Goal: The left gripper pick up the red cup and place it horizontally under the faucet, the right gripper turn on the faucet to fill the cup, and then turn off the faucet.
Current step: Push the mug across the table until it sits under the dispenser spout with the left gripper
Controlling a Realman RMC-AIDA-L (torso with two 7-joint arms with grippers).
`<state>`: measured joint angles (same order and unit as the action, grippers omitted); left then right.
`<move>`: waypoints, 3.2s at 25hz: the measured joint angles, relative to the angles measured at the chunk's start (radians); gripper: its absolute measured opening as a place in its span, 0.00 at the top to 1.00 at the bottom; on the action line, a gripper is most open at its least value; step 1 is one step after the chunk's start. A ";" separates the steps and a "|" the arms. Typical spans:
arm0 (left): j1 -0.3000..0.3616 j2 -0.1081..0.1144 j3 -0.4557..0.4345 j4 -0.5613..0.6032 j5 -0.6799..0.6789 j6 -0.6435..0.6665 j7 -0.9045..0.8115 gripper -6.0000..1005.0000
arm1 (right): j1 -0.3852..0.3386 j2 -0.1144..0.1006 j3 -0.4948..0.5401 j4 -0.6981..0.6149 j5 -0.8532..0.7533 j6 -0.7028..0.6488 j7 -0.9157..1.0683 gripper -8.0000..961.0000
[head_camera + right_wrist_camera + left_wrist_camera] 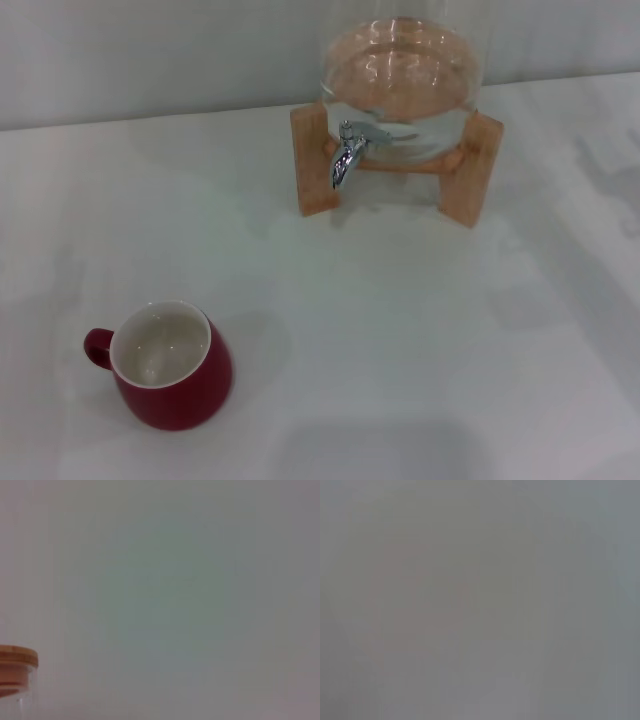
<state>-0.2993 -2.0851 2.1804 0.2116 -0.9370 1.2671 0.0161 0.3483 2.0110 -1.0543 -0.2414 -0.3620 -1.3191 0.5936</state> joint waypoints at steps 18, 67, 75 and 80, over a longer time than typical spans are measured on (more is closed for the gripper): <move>0.075 -0.004 0.090 0.001 0.031 0.081 -0.006 0.12 | -0.002 0.000 -0.030 0.022 0.000 -0.011 0.000 0.13; 0.186 -0.004 0.373 -0.020 0.113 0.133 0.111 0.12 | -0.011 0.000 -0.089 0.073 -0.002 -0.064 -0.008 0.13; 0.205 -0.004 0.384 -0.020 0.138 0.135 0.113 0.12 | -0.011 0.000 -0.100 0.076 -0.002 -0.065 -0.008 0.13; 0.206 -0.006 0.402 -0.020 0.140 0.134 0.117 0.12 | -0.011 0.000 -0.100 0.079 -0.002 -0.075 -0.008 0.13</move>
<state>-0.0937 -2.0908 2.5821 0.1917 -0.7974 1.4011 0.1331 0.3374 2.0110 -1.1548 -0.1621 -0.3636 -1.3944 0.5859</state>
